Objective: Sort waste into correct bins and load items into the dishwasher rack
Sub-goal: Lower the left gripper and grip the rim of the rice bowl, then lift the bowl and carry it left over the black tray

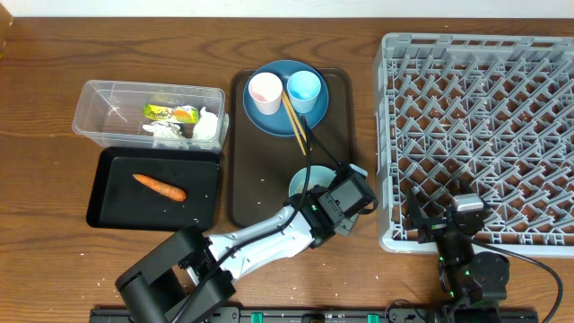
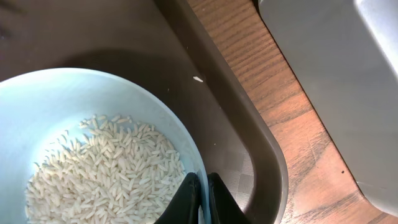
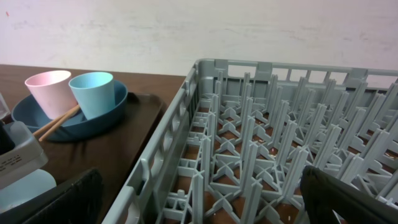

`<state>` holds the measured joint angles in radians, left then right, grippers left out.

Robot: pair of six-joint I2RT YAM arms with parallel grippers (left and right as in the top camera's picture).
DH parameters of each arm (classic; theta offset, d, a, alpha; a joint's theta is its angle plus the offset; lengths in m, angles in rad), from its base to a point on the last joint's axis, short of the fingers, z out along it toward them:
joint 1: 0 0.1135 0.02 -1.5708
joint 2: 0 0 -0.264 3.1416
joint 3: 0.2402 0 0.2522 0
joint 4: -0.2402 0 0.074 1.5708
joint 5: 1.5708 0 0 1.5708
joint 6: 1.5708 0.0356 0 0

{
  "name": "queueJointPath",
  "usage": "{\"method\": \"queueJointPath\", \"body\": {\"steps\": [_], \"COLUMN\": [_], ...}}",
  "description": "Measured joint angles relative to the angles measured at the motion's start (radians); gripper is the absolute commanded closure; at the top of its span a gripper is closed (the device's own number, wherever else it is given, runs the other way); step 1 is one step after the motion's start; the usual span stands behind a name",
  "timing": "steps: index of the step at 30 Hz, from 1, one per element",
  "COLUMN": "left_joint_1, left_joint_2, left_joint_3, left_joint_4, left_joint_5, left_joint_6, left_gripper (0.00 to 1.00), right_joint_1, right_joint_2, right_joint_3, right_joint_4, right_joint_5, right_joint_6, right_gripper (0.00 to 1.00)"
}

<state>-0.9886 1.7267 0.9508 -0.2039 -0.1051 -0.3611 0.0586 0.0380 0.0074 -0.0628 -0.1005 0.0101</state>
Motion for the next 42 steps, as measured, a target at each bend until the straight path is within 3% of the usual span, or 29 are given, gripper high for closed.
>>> {"method": "queueJointPath", "body": {"steps": [19, 28, 42], "left_joint_1": [0.001, 0.046, 0.341], "left_joint_2": [-0.011, -0.137, -0.347], "left_joint_3": [0.004, 0.004, 0.004], "left_joint_4": [-0.026, -0.077, -0.283], "left_joint_5": [0.0, 0.002, 0.0], "left_joint_6": [0.008, 0.007, 0.007], "left_gripper": [0.94, 0.94, 0.94], "right_joint_1": [0.0, 0.0, 0.0], "right_joint_2": [0.0, 0.0, 0.0], "right_joint_3": [0.0, 0.0, 0.0], "right_joint_4": [0.0, 0.0, 0.0], "right_joint_5": [0.0, 0.0, 0.0], "right_joint_6": [0.0, 0.0, 0.0], "right_gripper": [0.01, 0.01, 0.01]}}
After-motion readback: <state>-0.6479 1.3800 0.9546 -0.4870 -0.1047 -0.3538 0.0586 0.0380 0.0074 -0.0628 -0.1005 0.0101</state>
